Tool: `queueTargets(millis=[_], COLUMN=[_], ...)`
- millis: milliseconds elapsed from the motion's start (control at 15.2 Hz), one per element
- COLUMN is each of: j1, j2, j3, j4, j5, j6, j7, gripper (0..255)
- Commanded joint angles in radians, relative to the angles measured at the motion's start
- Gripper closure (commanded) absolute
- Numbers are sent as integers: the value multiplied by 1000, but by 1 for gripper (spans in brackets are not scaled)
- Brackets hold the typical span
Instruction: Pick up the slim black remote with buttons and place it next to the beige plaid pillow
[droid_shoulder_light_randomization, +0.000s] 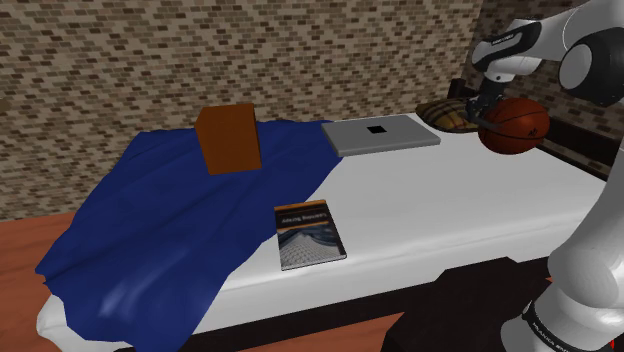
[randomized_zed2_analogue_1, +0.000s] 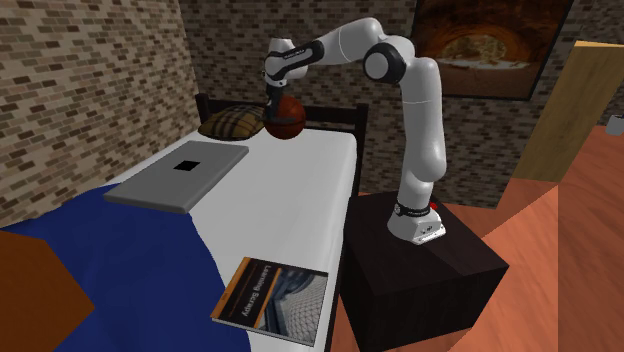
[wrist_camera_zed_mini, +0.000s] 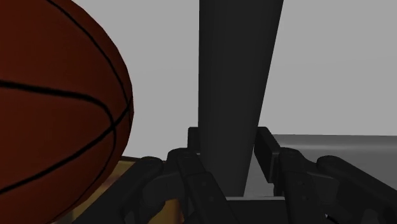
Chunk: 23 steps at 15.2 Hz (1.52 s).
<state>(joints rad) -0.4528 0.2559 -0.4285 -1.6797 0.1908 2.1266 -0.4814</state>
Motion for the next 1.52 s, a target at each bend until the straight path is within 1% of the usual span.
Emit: queueTargets(millis=[0, 726, 1452], j1=[1, -5, -19], j2=[6, 51, 117], j3=[2, 15, 37], j4=[-20, -111, -172], j5=[5, 40, 91], j6=[26, 156, 277], j7=[-3, -32, -72], gripper=[255, 255, 255])
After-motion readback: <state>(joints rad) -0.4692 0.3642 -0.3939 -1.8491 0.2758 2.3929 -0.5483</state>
